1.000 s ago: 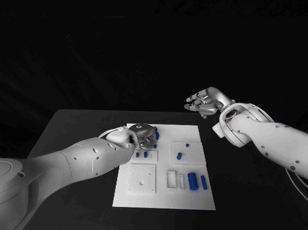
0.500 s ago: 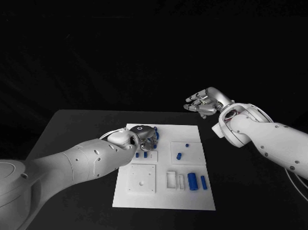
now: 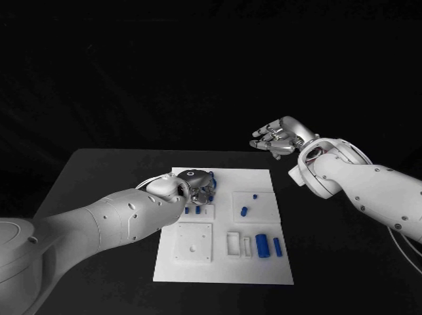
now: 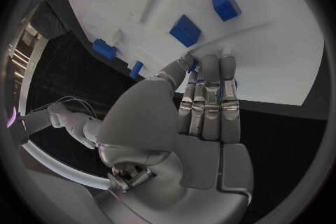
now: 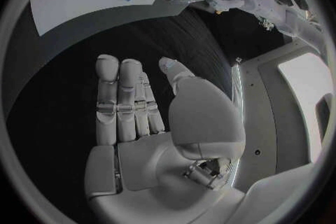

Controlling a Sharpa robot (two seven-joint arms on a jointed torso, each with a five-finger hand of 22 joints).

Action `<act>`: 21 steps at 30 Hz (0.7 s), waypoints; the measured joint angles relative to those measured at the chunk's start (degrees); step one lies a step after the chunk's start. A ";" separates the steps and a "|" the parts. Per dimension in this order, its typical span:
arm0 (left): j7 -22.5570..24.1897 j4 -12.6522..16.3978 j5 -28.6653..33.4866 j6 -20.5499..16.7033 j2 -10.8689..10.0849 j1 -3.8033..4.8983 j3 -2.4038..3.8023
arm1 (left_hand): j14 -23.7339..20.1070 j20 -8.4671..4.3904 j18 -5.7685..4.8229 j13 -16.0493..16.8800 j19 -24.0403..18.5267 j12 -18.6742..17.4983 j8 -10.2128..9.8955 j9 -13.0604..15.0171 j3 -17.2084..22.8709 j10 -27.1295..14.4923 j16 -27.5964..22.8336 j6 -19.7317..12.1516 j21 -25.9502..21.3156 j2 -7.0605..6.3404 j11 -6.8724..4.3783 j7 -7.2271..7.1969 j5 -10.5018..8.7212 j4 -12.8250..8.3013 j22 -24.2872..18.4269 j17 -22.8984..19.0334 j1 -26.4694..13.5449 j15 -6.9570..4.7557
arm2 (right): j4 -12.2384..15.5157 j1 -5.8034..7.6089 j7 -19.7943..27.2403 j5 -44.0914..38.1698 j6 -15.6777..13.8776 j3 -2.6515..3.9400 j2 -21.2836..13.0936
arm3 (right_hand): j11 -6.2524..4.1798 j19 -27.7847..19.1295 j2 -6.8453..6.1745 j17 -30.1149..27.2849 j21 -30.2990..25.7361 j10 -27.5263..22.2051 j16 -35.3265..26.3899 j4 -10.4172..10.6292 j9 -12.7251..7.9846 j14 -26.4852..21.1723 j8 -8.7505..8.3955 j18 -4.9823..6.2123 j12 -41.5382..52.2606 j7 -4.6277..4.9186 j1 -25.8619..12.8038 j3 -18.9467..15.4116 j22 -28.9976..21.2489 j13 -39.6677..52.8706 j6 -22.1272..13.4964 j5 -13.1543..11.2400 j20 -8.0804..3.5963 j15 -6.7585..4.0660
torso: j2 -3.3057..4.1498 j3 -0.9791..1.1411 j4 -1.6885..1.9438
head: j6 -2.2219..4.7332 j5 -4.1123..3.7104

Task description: Assemble the parts on the task board

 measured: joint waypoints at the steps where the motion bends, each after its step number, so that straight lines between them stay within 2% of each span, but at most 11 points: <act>1: 0.00 -0.04 0.04 0.00 0.04 -0.01 0.00 | 0.00 -0.11 0.00 0.00 0.11 0.00 0.00 0.00 0.09 0.00 0.04 0.41 0.00 0.18 0.00 0.07 0.00 0.09 0.00 0.00 -0.14 0.00 | 0.01 0.01 0.00 0.00 0.00 0.00 0.00 | 0.00 0.00 0.00 0.00 0.00 0.00 0.00 0.00 0.00 0.00 0.00 -0.01 0.00 0.00 0.00 0.00 0.00 0.00 0.00 0.00 0.00 0.00 | -0.01 0.00 0.00 | -0.02 -0.03; 3: 0.00 -0.11 0.17 0.02 0.12 -0.03 0.00 | 0.21 -0.20 -0.10 0.00 0.44 0.00 0.00 0.00 0.21 0.32 0.41 0.96 0.00 0.78 -0.26 0.43 0.00 0.52 0.00 0.05 -0.14 -0.20 | 0.03 0.02 0.00 0.01 0.00 0.00 0.00 | 0.00 0.00 0.00 0.00 0.00 0.00 0.00 0.00 0.00 0.00 0.00 -0.07 0.00 0.00 0.00 0.00 0.00 0.00 0.00 0.00 0.00 0.00 | -0.03 0.00 0.01 | -0.04 -0.09; 11: -0.18 -0.63 0.80 0.32 0.35 -0.02 0.04 | 0.52 0.10 -0.05 0.00 0.93 0.00 0.00 0.00 0.34 2.11 1.56 2.24 0.01 1.30 -0.39 0.79 -0.89 1.11 0.07 0.47 -0.20 0.10 | 0.26 0.04 -0.01 0.13 0.01 0.00 0.02 | 0.00 0.00 0.00 -0.05 -0.33 0.00 0.00 0.00 0.00 0.00 0.00 -0.28 0.00 -0.01 0.00 0.00 0.00 0.00 0.01 0.00 0.00 0.00 | -0.04 0.00 0.02 | -0.12 -0.19; 21: -0.22 -1.02 1.35 0.82 0.54 0.02 0.07 | 0.93 0.11 -0.11 0.00 0.92 0.00 0.00 0.01 0.50 2.81 3.06 3.00 1.34 1.29 -0.51 0.63 -0.89 1.27 0.07 0.93 -0.22 0.10 | 0.27 0.05 -0.03 0.28 0.03 0.00 0.13 | 0.00 0.00 0.00 -0.05 -0.33 0.00 0.00 0.02 0.00 -0.01 0.00 -0.30 0.00 -0.01 0.00 0.02 -0.01 0.00 0.01 0.00 0.00 0.01 | -0.04 -0.03 0.02 | -0.23 -0.23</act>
